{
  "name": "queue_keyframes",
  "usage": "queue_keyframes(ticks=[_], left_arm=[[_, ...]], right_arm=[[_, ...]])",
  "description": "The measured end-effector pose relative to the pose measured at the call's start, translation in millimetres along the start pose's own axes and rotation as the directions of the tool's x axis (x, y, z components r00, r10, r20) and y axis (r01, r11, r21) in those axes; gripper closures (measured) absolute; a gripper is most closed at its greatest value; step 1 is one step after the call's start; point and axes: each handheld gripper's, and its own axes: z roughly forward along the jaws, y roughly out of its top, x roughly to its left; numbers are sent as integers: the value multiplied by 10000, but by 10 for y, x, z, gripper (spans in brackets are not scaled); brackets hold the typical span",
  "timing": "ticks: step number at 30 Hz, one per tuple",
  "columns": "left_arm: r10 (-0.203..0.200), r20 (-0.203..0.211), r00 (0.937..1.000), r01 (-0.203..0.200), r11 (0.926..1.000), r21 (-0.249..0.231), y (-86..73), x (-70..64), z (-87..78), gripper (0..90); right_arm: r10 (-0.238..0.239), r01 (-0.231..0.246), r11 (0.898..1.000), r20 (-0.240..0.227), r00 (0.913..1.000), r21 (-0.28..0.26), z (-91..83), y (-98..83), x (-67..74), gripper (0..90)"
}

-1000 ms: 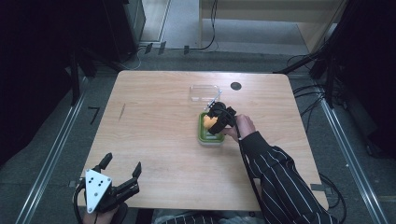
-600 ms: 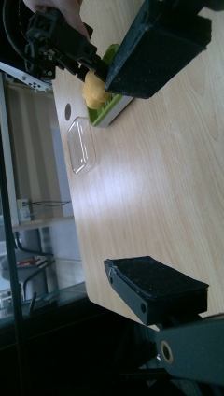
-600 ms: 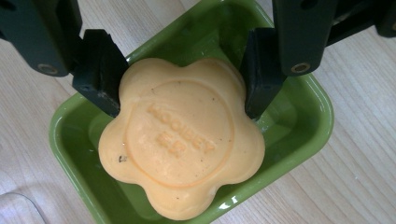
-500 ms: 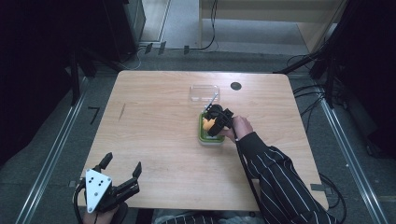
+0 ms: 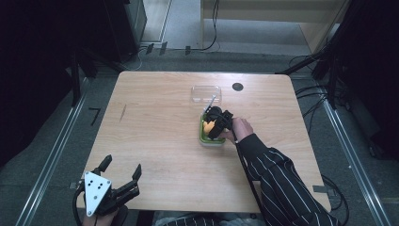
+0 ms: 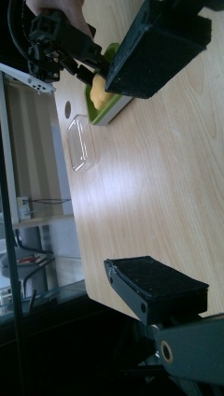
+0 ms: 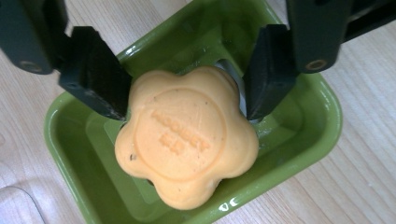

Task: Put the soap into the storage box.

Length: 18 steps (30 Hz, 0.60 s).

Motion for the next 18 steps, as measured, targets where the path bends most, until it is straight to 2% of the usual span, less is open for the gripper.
queue_keyframes(ticks=[8,11,15,18], left_arm=[[-45,3,10000,45,10000,-19,0,2,1,137],[-45,38,10000,45,10000,-26,1,4,5,137],[-67,44,10000,67,10000,-22,2,4,12,137],[-53,69,10000,53,10000,-1,4,4,18,137]], right_arm=[[180,-182,9997,-114,9998,-136,-91,-18,-3,175],[170,-171,9996,-48,9998,-226,-132,-31,2,150],[210,-216,9996,-261,9994,-202,-216,-79,1,129],[224,-229,9994,-220,9995,-268,-278,-130,-17,102]])
